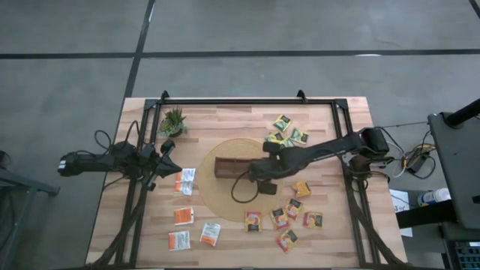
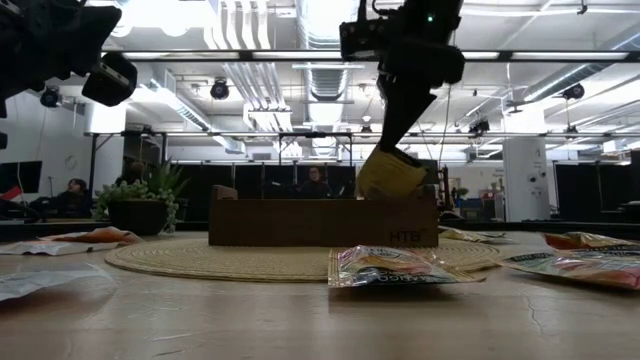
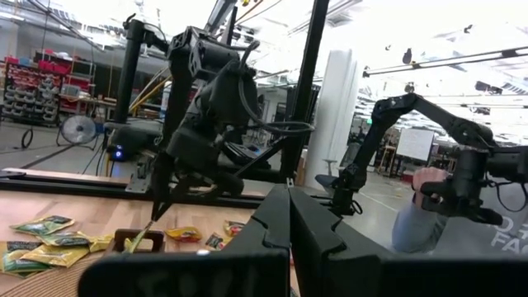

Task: Pick & Place Tea
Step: Put the yellow tea bag into the right of the wooden organizer

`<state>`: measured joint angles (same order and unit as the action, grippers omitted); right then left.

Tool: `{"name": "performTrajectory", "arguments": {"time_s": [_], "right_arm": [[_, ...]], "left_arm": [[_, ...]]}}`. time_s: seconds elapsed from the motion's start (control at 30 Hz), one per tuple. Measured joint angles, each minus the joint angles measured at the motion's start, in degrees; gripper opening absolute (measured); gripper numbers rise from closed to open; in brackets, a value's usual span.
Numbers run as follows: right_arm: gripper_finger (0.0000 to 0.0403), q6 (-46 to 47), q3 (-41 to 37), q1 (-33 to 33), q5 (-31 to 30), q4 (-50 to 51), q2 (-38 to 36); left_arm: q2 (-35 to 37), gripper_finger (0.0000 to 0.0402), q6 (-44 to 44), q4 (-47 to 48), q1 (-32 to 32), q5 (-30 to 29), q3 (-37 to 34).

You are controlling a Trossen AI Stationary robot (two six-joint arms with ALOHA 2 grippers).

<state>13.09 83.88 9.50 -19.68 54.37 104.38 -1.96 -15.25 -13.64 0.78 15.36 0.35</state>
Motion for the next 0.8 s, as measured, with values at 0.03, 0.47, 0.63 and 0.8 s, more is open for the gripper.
{"name": "performTrajectory", "arguments": {"time_s": [0.03, 0.47, 0.63, 0.8], "right_arm": [[0.0008, -0.46, 1.11, -0.01, 0.02, 1.36, 0.0], [0.0008, -6.89, 9.86, -6.24, 13.72, 9.48, 0.59], [0.0008, -6.64, 11.75, -6.78, 13.9, 13.26, 2.41], [0.0008, -7.04, 13.61, -7.06, 14.36, 14.57, 4.78]], "left_arm": [[0.0, 0.0, 0.02, 0.01, -0.02, 0.01, 0.01], [-0.02, 0.0, 0.0, 0.03, -0.02, 0.01, 0.01], [-0.02, 0.0, 0.01, 0.01, 0.0, 0.01, -0.01], [-0.07, 0.0, 0.02, 0.06, 0.0, -0.01, 0.08]]}}
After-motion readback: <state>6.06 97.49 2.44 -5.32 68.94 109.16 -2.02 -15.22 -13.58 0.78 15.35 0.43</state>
